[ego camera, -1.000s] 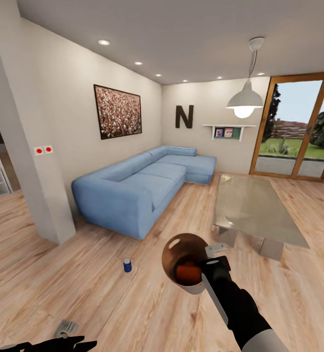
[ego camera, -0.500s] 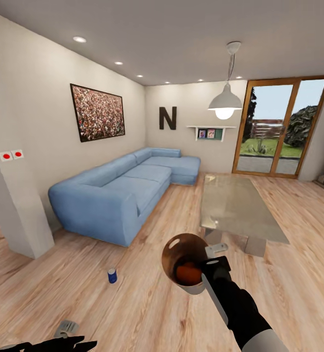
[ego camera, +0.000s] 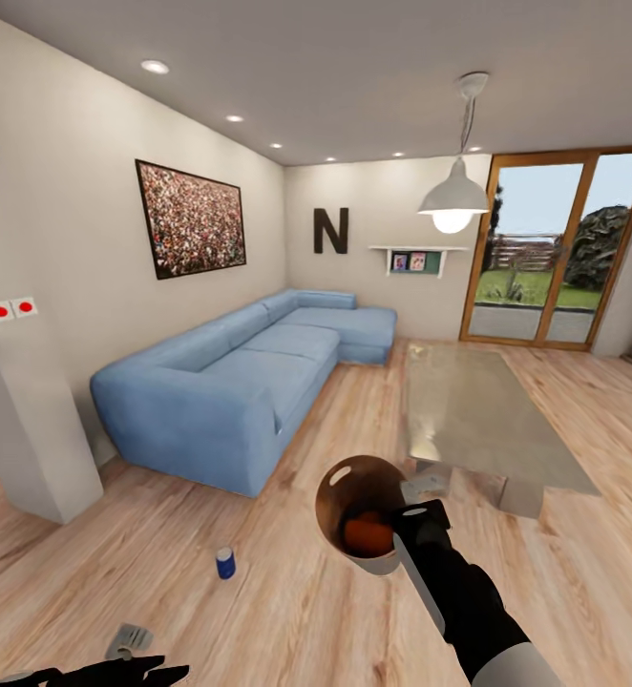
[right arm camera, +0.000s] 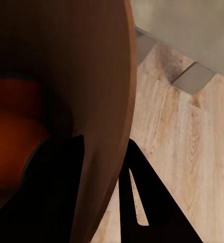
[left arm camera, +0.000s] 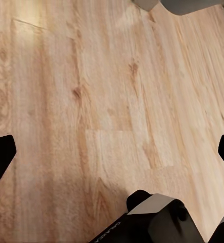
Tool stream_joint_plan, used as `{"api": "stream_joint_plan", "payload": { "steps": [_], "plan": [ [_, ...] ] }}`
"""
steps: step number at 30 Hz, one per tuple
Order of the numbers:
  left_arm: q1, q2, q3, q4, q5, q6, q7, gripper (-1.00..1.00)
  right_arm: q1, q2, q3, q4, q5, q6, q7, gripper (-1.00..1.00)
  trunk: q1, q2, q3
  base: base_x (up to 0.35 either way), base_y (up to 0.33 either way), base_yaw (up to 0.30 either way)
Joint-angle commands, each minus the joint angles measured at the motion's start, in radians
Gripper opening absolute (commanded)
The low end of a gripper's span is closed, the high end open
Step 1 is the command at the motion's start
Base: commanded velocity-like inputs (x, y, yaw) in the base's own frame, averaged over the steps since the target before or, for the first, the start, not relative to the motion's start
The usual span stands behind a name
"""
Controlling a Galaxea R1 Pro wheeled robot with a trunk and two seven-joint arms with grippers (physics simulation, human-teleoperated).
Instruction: Put the three can of soda from the living room inside the tash can in the kitchen.
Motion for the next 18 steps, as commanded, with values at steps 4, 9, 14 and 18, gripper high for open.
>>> {"api": "stream_joint_plan", "payload": {
  "steps": [4,9,14,18],
  "plan": [
    [0.0,0.0,0.0,0.001,0.0,0.0,0.0,1.0,-0.001,0.0,0.0,-0.001,0.017,0.001,0.002,-1.0,0.0,0.0,0.0,0.245,0.245,-0.004],
    [0.0,0.0,0.001,0.001,0.0,0.0,0.0,1.0,-0.001,0.0,0.0,-0.001,0.017,0.001,0.002,-1.0,0.0,0.0,0.003,0.193,0.269,-0.128],
    [0.0,0.0,0.001,0.001,0.0,0.0,0.0,1.0,-0.001,0.0,0.0,-0.001,0.017,0.001,0.002,-1.0,0.0,0.0,0.008,0.136,0.291,-0.196],
    [0.0,0.0,0.001,0.001,0.0,0.0,0.0,1.0,-0.001,0.0,0.0,-0.001,0.017,0.001,0.002,-1.0,0.0,0.0,0.012,0.116,0.291,-0.212]
  ]
}}
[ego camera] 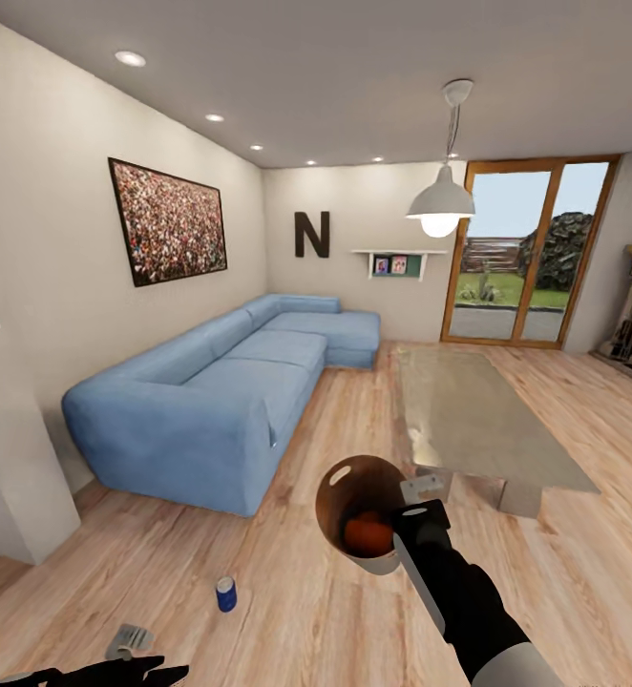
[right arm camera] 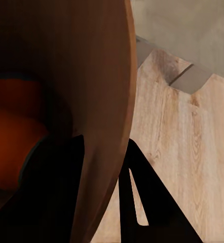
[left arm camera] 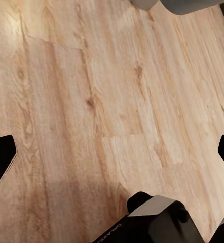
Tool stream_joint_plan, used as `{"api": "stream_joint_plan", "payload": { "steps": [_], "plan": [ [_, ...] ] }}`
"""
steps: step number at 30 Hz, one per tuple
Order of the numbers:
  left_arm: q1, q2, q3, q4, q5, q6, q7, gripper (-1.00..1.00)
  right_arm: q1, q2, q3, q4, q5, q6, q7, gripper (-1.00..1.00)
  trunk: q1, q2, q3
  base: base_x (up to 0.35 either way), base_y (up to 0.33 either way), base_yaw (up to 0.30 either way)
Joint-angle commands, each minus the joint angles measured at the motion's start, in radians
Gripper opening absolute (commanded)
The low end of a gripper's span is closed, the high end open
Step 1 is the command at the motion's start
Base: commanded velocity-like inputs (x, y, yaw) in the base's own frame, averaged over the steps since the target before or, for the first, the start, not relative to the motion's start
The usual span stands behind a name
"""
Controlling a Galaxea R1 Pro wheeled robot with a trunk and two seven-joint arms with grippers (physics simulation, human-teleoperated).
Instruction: Put the three can of soda from the living room inside the tash can in the kitchen.
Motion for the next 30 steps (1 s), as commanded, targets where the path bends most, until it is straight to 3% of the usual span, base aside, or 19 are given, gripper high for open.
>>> {"api": "stream_joint_plan", "payload": {
  "steps": [1,10,30],
  "plan": [
    [0.0,0.0,0.0,0.0,0.0,0.0,0.0,1.0,0.0,0.0,0.0,-0.001,0.014,0.001,0.002,-1.0,0.0,0.0,0.001,0.114,0.286,-0.214],
    [0.0,0.0,0.0,0.0,0.0,0.0,0.0,1.0,0.0,0.0,0.0,-0.001,0.014,0.001,0.002,-1.0,0.0,0.0,0.008,0.228,0.235,-0.163],
    [0.0,-0.001,0.0,0.003,-0.001,-0.001,0.007,1.0,0.0,0.0,0.0,-0.001,0.014,0.001,0.002,-1.0,0.0,0.0,0.009,0.291,0.159,-0.009]
  ]
}}
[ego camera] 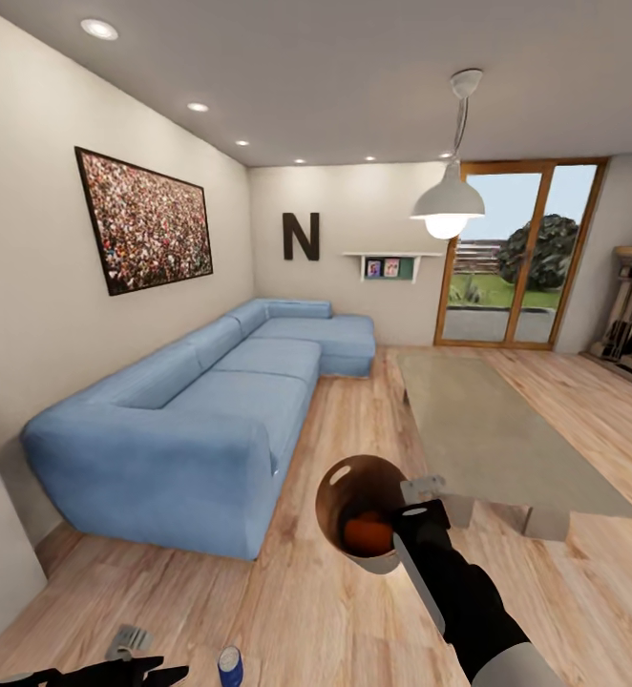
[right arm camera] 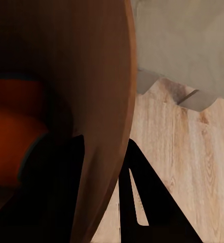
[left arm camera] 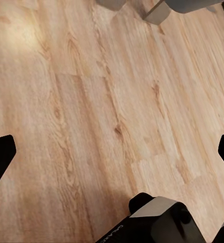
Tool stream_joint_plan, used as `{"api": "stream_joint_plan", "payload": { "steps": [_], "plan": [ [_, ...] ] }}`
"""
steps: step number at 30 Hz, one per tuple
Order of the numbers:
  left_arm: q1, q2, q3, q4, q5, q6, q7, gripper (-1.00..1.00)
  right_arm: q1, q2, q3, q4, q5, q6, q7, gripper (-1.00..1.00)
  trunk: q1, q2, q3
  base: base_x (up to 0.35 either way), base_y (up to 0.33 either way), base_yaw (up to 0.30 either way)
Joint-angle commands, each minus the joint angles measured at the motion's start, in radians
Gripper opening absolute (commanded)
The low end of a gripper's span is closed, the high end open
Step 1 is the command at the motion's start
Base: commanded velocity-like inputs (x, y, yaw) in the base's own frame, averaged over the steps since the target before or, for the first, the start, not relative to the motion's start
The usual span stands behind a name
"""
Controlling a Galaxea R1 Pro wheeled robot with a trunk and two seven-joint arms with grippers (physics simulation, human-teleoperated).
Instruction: Put the three can of soda from the living room inside the tash can in the kitchen.
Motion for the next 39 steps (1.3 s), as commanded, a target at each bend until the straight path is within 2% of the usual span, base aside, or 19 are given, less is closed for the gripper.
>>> {"api": "stream_joint_plan", "payload": {
  "steps": [1,4,6,9,10,11,12,13,15,16,19,21,23,25,27,28,29,32,39],
  "plan": [
    [0.0,0.0,0.0,0.0,0.0,0.0,0.001,1.0,0.0,0.0,0.0,0.0,0.012,0.003,0.001,-1.0,-0.003,0.0,0.0,0.025,0.005,0.0],
    [0.0,-0.001,0.0,0.0,0.0,-0.001,0.004,1.0,0.0,0.0,0.0,0.0,0.012,0.002,0.001,-1.0,-0.003,0.0,0.0,0.015,0.003,0.0],
    [0.0,-0.003,0.002,0.001,0.001,-0.043,0.017,1.0,0.0,0.0,-0.001,-0.002,0.011,0.003,0.001,-1.0,-0.003,0.0,0.0,0.003,0.001,0.0],
    [0.0,-0.015,0.002,0.002,0.002,-0.127,0.112,1.0,0.0,-0.001,-0.001,-0.003,0.011,0.003,0.0,-1.0,-0.003,0.0,0.0,0.001,0.0,0.0],
    [0.0,-0.043,-0.001,0.0,0.002,-0.167,0.262,1.0,0.0,-0.001,-0.002,-0.003,0.011,0.004,0.0,-1.0,-0.003,0.0,0.0,0.0,0.0,0.0],
    [0.0,-0.056,-0.002,-0.001,0.003,-0.176,0.325,1.0,0.0,-0.001,-0.002,-0.003,0.011,0.004,0.0,-1.0,-0.003,0.0,0.0,0.0,0.0,0.0],
    [0.0,-0.087,-0.003,-0.007,0.003,-0.189,0.462,1.0,0.0,-0.001,-0.003,-0.004,0.012,0.004,0.001,-1.0,-0.003,0.0,0.0,0.0,0.0,0.0],
    [0.0,-0.104,-0.004,-0.012,0.003,-0.194,0.529,1.0,0.0,-0.001,-0.003,-0.005,0.012,0.004,0.0,-1.0,-0.003,0.0,0.0,0.0,0.0,0.0],
    [0.0,-0.175,-0.006,-0.047,0.0,-0.204,0.757,1.0,-0.001,-0.002,-0.006,-0.009,0.012,0.004,0.001,-1.0,-0.003,0.0,0.0,0.0,0.0,0.0],
    [0.0,-0.192,-0.006,-0.056,0.0,-0.204,0.799,1.0,-0.001,-0.002,-0.006,-0.01,0.012,0.004,0.001,-1.0,-0.003,0.0,0.0,0.0,0.0,0.0],
    [-0.001,-0.263,-0.007,-0.114,-0.002,-0.203,0.989,1.0,-0.002,-0.003,-0.01,-0.03,0.012,0.007,0.001,-1.0,-0.003,0.0,0.0,0.0,0.0,0.0],
    [-0.002,-0.292,-0.007,-0.137,-0.003,-0.203,1.063,1.0,-0.002,-0.003,-0.027,-0.061,0.012,0.034,0.001,-1.0,-0.003,0.0,0.0,0.0,0.0,0.0],
    [-0.002,-0.307,-0.007,-0.145,-0.002,-0.203,1.103,1.0,-0.002,-0.003,-0.056,-0.08,0.011,0.081,0.002,-1.0,-0.003,0.0,0.0,0.0,0.0,0.0],
    [-0.002,-0.333,-0.007,-0.153,-0.003,-0.203,1.15,1.0,-0.002,-0.002,-0.135,-0.12,-0.002,0.143,0.009,-1.0,-0.003,0.0,0.0,0.0,0.0,0.0],
    [-0.002,-0.352,-0.006,-0.155,-0.003,-0.203,1.173,1.0,-0.002,-0.002,-0.183,-0.147,-0.053,0.169,0.013,-1.0,-0.003,0.0,0.0,0.0,0.0,0.0],
    [-0.002,-0.355,-0.004,-0.155,-0.002,-0.203,1.176,1.0,-0.002,-0.003,-0.19,-0.151,-0.07,0.172,0.013,-1.0,-0.003,0.0,0.0,0.0,0.0,0.0],
    [-0.002,-0.36,-0.003,-0.145,-0.002,-0.205,1.183,1.0,-0.002,-0.003,-0.204,-0.159,-0.121,0.18,0.014,-1.0,-0.003,0.0,0.0,0.0,0.0,0.0],
    [-0.002,-0.364,-0.002,-0.132,-0.002,-0.209,1.187,1.0,-0.002,-0.003,-0.213,-0.162,-0.175,0.185,0.014,-1.0,-0.003,0.0,0.0,0.0,0.0,0.0],
    [-0.001,-0.364,0.004,-0.124,-0.002,-0.213,1.19,1.0,-0.002,-0.004,-0.222,-0.151,-0.213,0.191,0.014,-1.0,-0.003,0.0,0.0,0.0,0.0,0.0]
  ]
}}
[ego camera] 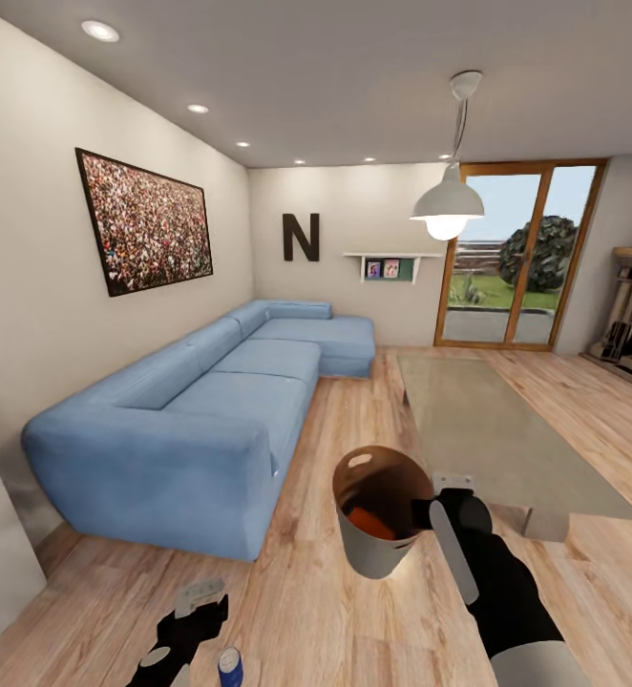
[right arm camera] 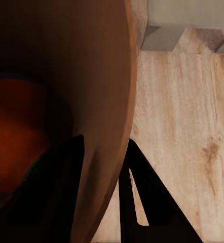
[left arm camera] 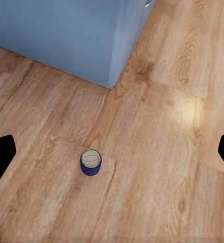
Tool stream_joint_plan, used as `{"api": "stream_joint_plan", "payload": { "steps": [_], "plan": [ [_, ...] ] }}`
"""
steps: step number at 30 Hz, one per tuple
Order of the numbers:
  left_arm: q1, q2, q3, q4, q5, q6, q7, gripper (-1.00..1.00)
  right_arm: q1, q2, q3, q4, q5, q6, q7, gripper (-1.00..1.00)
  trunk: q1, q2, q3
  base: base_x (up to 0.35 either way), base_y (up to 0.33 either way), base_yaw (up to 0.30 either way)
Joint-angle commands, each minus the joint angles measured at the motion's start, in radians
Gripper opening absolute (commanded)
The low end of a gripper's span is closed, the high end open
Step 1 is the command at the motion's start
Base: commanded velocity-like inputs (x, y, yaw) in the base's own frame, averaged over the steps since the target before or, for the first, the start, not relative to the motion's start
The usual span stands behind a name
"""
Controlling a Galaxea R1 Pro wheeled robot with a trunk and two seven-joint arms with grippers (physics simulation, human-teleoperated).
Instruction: Put the three can of soda from the living room inside the tash can in the kitchen.
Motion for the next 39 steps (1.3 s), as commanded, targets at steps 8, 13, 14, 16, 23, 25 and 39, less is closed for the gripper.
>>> {"api": "stream_joint_plan", "payload": {
  "steps": [8,13,14,16,23,25,39],
  "plan": [
    [0.0,0.0,-0.002,0.001,0.0,-0.001,0.0,1.0,-0.001,-0.001,-0.008,0.032,-0.016,-0.005,0.002,-1.0,0.0,0.0,0.0,0.072,0.0,0.0],
    [0.0,0.0,-0.003,0.001,0.0,-0.001,0.0,1.0,-0.001,-0.001,-0.013,0.034,-0.016,-0.005,0.002,-1.0,0.0,0.0,0.0,0.25,0.0,0.0],
    [0.0,0.0,-0.003,0.001,0.0,-0.001,0.0,1.0,-0.001,-0.001,-0.013,0.034,-0.016,-0.005,0.002,-1.0,0.0,0.0,0.0,0.107,0.0,0.0],
    [0.0,0.0,-0.002,0.001,0.0,-0.001,0.0,1.0,-0.001,-0.001,-0.013,0.034,-0.016,-0.005,0.002,-1.0,0.0,0.0,0.0,0.062,0.0,0.0],
    [0.0,0.0,-0.002,0.001,0.0,-0.002,0.0,1.0,-0.001,-0.001,-0.013,0.034,-0.016,-0.005,0.002,-1.0,0.0,0.0,0.0,0.064,0.0,0.0],
    [0.0,0.0,-0.003,0.001,0.0,-0.002,-0.001,1.0,-0.001,-0.001,-0.012,0.034,-0.016,-0.005,0.002,-1.0,0.0,0.0,0.0,0.22,0.0,0.0],
    [0.0,0.0,-0.001,0.001,0.0,-0.002,-0.002,1.0,-0.001,-0.001,-0.012,0.035,-0.016,-0.005,0.002,-1.0,0.0,0.0,0.0,0.163,0.0,0.0]
  ]
}}
